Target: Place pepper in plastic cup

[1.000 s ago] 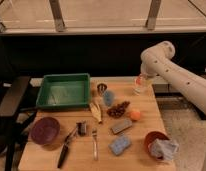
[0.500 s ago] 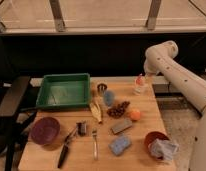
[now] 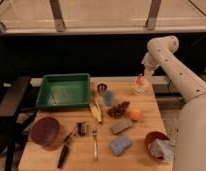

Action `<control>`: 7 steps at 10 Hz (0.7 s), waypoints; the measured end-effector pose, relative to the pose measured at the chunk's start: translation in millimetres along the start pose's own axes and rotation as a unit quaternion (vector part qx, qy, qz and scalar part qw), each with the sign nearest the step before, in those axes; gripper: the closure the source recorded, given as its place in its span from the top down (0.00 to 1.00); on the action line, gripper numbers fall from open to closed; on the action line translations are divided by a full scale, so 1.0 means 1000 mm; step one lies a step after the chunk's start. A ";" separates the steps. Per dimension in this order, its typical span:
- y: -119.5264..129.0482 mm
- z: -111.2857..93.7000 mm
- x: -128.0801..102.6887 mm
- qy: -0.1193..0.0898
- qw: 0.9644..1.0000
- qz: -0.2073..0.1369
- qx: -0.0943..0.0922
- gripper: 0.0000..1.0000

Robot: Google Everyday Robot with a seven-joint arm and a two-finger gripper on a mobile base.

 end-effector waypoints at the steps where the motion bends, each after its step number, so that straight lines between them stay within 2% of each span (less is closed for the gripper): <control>1: 0.000 0.000 0.002 0.001 1.000 0.001 0.000 0.65; 3: 0.001 0.000 0.002 0.004 1.000 -0.002 0.001 0.65; 5: 0.005 0.004 -0.003 0.031 0.999 -0.043 0.015 0.65; 6: 0.005 0.006 -0.008 0.041 0.996 -0.073 0.023 0.65; 7: 0.006 0.008 -0.012 0.046 0.995 -0.080 0.032 0.65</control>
